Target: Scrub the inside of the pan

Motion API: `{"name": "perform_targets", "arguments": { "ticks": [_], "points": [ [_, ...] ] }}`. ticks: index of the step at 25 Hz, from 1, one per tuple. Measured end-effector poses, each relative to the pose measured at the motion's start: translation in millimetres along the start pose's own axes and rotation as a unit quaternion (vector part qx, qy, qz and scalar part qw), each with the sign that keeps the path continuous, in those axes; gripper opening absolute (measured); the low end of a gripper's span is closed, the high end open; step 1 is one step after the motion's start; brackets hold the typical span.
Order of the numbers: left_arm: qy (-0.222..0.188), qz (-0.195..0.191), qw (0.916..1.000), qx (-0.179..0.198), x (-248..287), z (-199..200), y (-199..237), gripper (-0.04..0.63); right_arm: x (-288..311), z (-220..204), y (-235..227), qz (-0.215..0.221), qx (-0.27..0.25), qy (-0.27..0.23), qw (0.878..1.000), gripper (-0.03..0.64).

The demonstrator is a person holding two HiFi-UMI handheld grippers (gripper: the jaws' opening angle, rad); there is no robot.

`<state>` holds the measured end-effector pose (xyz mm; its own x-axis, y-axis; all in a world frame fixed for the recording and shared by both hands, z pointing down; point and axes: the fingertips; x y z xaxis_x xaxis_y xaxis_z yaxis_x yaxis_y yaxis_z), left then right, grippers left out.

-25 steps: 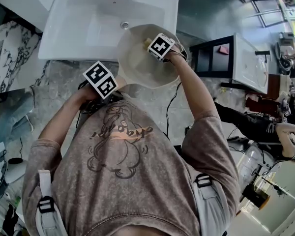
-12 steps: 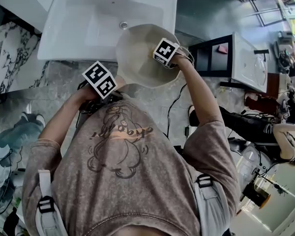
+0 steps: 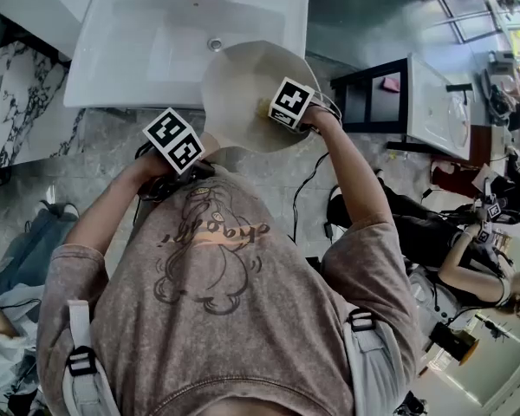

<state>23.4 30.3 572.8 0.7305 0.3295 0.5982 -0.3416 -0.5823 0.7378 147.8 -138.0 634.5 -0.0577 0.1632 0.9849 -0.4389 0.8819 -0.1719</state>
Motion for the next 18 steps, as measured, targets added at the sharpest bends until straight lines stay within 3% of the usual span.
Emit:
{"name": "perform_targets", "arguments": {
  "ticks": [8, 12, 18],
  "points": [
    [0.006, 0.006, 0.9999, 0.005, 3, -3, 0, 0.077, 3, 7, 34, 0.041, -0.012, -0.017, 0.999, 0.155],
    [0.003, 0.0, 1.0, 0.004, 3, -4, 0, 0.077, 4, 18, 56, 0.082, 0.002, -0.055, 0.995, 0.155],
    [0.004, 0.003, 0.9999, 0.009, 1, -3, 2, 0.077, 1, 34, 64, 0.094, 0.019, -0.108, 0.99, 0.156]
  ]
}}
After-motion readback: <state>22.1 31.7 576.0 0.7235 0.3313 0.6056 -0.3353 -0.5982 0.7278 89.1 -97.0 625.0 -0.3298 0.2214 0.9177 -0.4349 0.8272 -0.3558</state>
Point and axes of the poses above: the fingertips, and each gripper's own axes: x forward along the fingers, y to its left, z out of its top, and after that the axes turned 12 degrees about x, right-handed
